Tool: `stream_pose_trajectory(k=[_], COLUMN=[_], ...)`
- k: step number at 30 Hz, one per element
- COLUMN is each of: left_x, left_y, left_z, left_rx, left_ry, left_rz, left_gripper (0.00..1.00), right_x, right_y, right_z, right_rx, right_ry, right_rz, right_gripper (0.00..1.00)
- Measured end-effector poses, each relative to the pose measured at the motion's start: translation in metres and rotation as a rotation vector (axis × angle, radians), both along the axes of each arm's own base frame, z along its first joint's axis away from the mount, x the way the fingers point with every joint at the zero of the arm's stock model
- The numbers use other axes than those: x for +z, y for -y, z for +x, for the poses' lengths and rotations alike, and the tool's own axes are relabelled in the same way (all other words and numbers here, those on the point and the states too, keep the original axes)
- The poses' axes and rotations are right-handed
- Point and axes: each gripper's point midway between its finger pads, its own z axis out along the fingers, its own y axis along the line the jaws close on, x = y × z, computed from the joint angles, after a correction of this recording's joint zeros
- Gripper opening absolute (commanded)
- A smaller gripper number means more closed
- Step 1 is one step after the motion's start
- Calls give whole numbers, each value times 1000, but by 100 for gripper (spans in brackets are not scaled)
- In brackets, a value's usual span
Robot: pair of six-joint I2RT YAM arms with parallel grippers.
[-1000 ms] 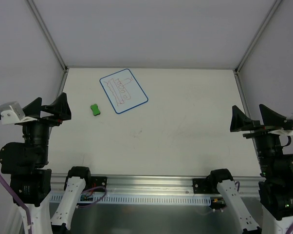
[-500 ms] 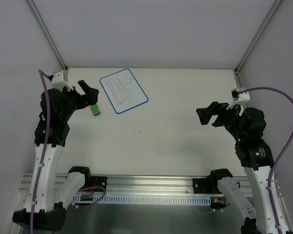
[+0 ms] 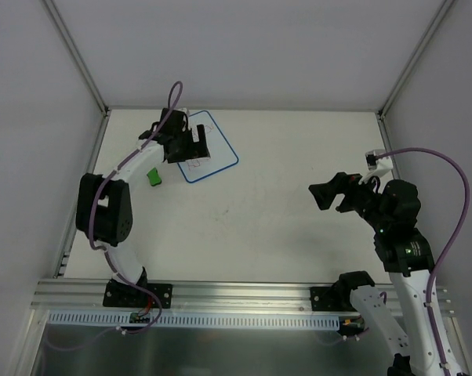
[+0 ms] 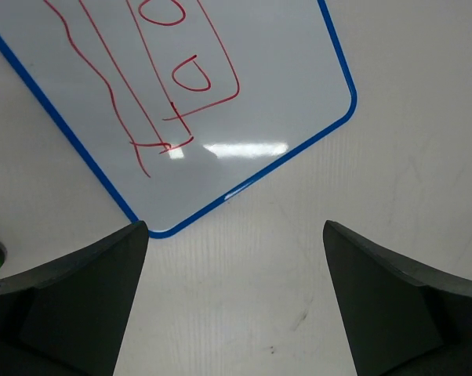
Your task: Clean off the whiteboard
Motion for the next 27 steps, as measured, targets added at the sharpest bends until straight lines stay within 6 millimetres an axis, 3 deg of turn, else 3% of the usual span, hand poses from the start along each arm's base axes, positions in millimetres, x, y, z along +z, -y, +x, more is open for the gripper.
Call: stream_pose_trajectory(k=[6,12,22,27], left_x=[-50,-83,-98,-101], left_y=[22,33,67,85], left_z=[23,20,-3,-32], left_rx=[-31,-55,-116,-142], left_ry=[-85,-147,-155,-158], left_rz=[28,50,47,21], left_gripper=[87,73,48,44], right_x=[-10,-16,-20,-20], right_y=[-7,-9,-9,-8], right_z=[-6,-8,-10,-12], right_rx=[37,51,49,46], right_ry=[-30,-44,-51,-40], right_rz=[20,27,32,32], right_gripper=[99,99,99,99])
